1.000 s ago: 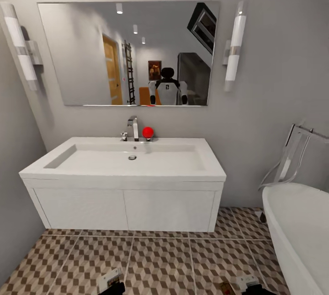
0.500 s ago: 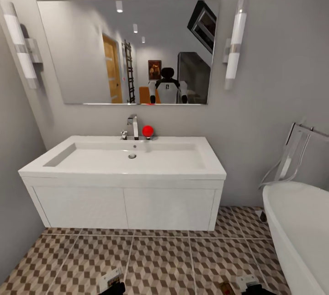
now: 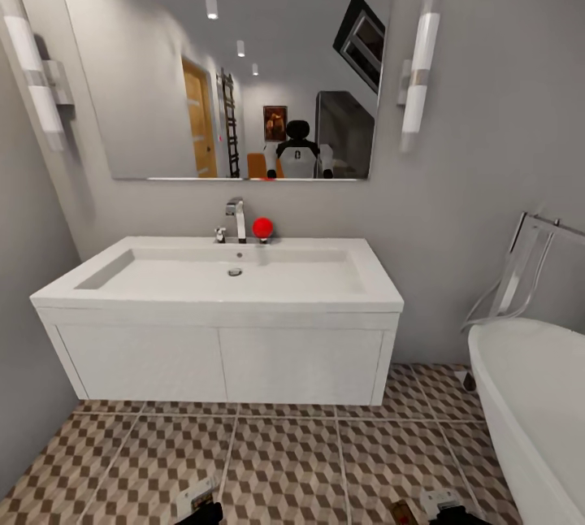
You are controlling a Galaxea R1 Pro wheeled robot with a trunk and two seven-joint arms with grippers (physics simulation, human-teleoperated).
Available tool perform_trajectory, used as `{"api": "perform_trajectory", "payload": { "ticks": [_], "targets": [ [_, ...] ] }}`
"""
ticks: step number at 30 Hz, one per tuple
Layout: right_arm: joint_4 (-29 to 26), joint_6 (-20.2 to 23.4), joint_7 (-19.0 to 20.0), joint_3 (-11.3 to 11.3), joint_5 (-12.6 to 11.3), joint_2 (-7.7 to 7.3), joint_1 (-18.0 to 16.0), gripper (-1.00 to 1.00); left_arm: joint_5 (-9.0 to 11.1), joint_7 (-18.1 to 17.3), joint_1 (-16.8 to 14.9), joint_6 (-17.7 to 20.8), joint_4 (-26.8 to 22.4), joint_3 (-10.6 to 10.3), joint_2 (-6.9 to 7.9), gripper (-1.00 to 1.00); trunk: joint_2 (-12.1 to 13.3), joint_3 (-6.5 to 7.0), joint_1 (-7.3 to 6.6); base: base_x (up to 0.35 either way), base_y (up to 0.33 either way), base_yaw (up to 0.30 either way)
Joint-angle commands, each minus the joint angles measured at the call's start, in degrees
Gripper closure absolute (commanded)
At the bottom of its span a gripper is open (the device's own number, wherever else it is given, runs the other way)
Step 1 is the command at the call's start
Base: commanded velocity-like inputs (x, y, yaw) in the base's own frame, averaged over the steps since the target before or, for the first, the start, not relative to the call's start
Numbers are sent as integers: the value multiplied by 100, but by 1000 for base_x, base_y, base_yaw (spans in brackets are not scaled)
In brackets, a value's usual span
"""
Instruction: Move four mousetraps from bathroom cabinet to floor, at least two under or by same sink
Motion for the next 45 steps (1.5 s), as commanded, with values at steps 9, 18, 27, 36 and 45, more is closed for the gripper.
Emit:
{"api": "perform_trajectory", "payload": {
  "ticks": [9, 18, 27, 36, 45],
  "targets": [
    [8, 9, 25, 50, -80, -1, -7, 100, 21, 27, -4, -13, 2, -29, 0, 100, -365, -168, 198, 0, 0, 0],
    [8, 9, 48, 50, -80, -5, -7, 100, 21, 26, -4, -10, 2, -28, 4, 100, -726, -329, 395, 0, 0, 0],
    [8, 9, 59, 50, -80, -13, -7, 100, 21, 26, -4, -10, 2, -27, 5, 100, -1087, -491, 593, 0, 0, 0],
    [8, -2, 69, 50, -80, -8, -7, 100, 28, 26, -4, -13, 2, -21, 7, 100, -1448, -653, 791, 0, 0, 0],
    [8, -39, 69, 50, -80, -17, -7, 100, 23, 33, -4, -20, 2, -21, 7, 100, -1809, -814, 988, 0, 0, 0]
  ]
}}
